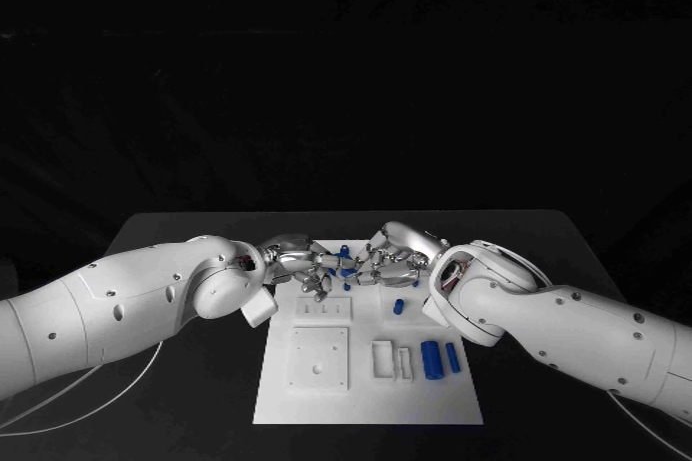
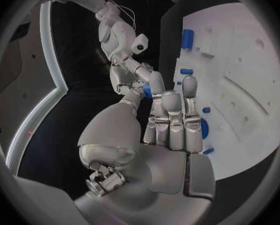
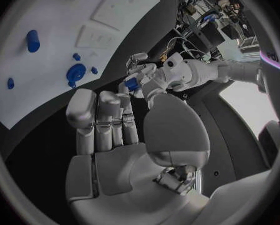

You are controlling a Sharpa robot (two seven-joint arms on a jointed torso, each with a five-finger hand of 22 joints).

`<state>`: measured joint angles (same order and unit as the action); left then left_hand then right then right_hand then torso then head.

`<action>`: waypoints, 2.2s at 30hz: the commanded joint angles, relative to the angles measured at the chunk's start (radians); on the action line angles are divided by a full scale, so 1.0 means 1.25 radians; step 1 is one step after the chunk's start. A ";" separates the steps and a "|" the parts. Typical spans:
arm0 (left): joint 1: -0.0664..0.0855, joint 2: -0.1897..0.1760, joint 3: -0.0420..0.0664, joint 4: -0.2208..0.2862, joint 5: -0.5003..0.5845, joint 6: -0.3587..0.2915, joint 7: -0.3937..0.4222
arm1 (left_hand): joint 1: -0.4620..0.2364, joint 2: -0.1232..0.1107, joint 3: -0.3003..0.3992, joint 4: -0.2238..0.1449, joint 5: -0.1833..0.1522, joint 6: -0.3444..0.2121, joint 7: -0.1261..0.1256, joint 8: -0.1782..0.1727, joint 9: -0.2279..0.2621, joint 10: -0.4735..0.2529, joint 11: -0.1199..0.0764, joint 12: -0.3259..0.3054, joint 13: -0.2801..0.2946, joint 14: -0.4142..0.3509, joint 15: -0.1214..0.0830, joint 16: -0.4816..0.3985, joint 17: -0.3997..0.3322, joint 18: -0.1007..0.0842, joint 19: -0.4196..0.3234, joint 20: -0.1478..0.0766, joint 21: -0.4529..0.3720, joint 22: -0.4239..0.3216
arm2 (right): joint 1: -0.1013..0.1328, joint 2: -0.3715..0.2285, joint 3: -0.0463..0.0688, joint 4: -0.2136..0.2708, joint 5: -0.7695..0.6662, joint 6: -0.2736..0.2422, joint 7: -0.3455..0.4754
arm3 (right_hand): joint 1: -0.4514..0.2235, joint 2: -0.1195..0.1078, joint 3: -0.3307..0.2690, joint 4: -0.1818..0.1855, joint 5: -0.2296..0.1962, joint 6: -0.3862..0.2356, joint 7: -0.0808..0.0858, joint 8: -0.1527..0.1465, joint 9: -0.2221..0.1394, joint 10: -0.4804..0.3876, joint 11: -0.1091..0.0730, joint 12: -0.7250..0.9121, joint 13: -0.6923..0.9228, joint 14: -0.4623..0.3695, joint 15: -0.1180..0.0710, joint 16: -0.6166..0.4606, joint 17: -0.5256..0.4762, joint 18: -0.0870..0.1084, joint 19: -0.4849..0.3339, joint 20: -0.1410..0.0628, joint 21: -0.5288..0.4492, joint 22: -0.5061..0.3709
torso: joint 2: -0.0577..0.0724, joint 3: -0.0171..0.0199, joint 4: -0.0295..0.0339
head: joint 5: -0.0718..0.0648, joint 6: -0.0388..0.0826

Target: Assemble the parts on the task board

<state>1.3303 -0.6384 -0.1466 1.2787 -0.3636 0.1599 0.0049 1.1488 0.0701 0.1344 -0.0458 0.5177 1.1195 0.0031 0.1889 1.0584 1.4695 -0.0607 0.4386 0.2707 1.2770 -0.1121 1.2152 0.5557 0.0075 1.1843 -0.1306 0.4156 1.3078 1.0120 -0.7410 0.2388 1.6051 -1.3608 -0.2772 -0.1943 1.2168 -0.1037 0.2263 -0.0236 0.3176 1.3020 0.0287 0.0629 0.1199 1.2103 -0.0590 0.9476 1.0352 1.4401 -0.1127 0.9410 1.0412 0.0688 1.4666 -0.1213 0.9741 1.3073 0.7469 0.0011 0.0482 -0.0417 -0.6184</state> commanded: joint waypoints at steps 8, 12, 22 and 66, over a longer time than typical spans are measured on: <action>0.000 0.000 0.001 0.005 -0.031 0.011 0.001 | 0.005 0.006 0.079 -0.089 0.005 -0.008 -0.003 0.014 -0.014 -0.004 -0.002 0.005 0.000 -0.003 -0.001 0.006 -0.002 -0.005 -0.006 -0.001 0.005 0.016 | -0.001 -0.008 0.000 -0.020 0.013 -0.039 -0.013 | -0.008 -0.028 -0.056 0.030 0.011 -0.090 0.029 0.001 -0.037 -0.072 0.033 -0.079 -0.065 -0.032 0.024 -0.072 -0.048 -0.001 -0.005 0.012 -0.100 0.078 | 0.000 0.0003 -0.0009 | 0.000 0.000; 0.000 -0.001 0.001 0.007 -0.044 0.005 0.000 | 0.007 0.006 0.079 -0.091 0.007 -0.008 -0.003 0.015 -0.014 -0.003 -0.002 0.005 0.000 -0.002 -0.001 0.006 -0.002 -0.005 -0.005 -0.001 0.005 0.016 | -0.001 -0.012 0.000 -0.026 0.028 -0.050 -0.006 | 0.013 -0.030 -0.100 0.041 0.010 -0.166 0.053 0.002 -0.042 -0.083 0.049 -0.076 -0.082 -0.043 0.037 -0.080 -0.057 0.010 -0.006 0.026 -0.129 0.073 | 0.000 0.0006 -0.0004 | 0.000 0.001; -0.001 -0.001 0.001 0.007 -0.139 -0.049 -0.019 | 0.006 0.004 0.083 -0.097 0.014 -0.004 -0.003 0.018 -0.020 0.002 -0.004 0.004 -0.001 0.005 -0.003 0.005 -0.004 -0.004 -0.001 -0.003 0.009 0.016 | -0.001 -0.043 0.002 -0.028 0.071 -0.034 0.030 | 0.055 -0.026 -0.174 0.044 0.053 -0.215 0.065 0.000 -0.044 -0.106 0.058 -0.055 -0.141 -0.058 0.046 -0.076 -0.072 0.020 -0.007 0.037 -0.188 0.069 | 0.000 0.0009 -0.0005 | 0.004 0.001; 0.032 0.167 -0.014 -0.127 -0.412 0.051 -0.488 | -0.026 -0.006 0.112 -0.151 0.107 0.018 -0.008 0.024 -0.041 0.031 -0.010 0.016 -0.009 0.043 -0.013 -0.001 -0.003 0.002 0.020 -0.013 0.040 0.016 | 0.077 -0.033 0.083 -0.201 0.227 -0.106 0.066 | 0.048 -0.014 -0.156 0.030 0.108 -0.202 0.062 0.000 -0.044 -0.103 0.053 -0.043 -0.169 -0.055 0.042 -0.073 -0.079 0.018 -0.001 0.033 -0.185 0.071 | -0.001 0.0016 -0.0015 | 0.016 -0.024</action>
<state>1.3674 -0.4355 -0.1632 1.1247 -0.8556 0.1681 -0.5648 1.1180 0.0577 0.1125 -0.0678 0.6495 1.1150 0.0121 0.2141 1.0086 1.4634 -0.0674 0.4538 0.2609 1.3239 -0.1266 1.2140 0.5510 0.0075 1.2080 -0.1466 0.4622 1.3074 1.1071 -0.7837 0.3424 1.3564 -1.0891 -0.4020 -0.1232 1.2822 -0.1236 0.0270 0.0135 0.4494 1.0439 0.1072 0.0674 0.0666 1.0827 0.0143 0.8906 0.8252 1.3719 -0.0556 0.8459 0.9441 0.0838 1.4575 -0.0801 0.7415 1.3079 0.7463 0.0033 0.0472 -0.0230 -0.6467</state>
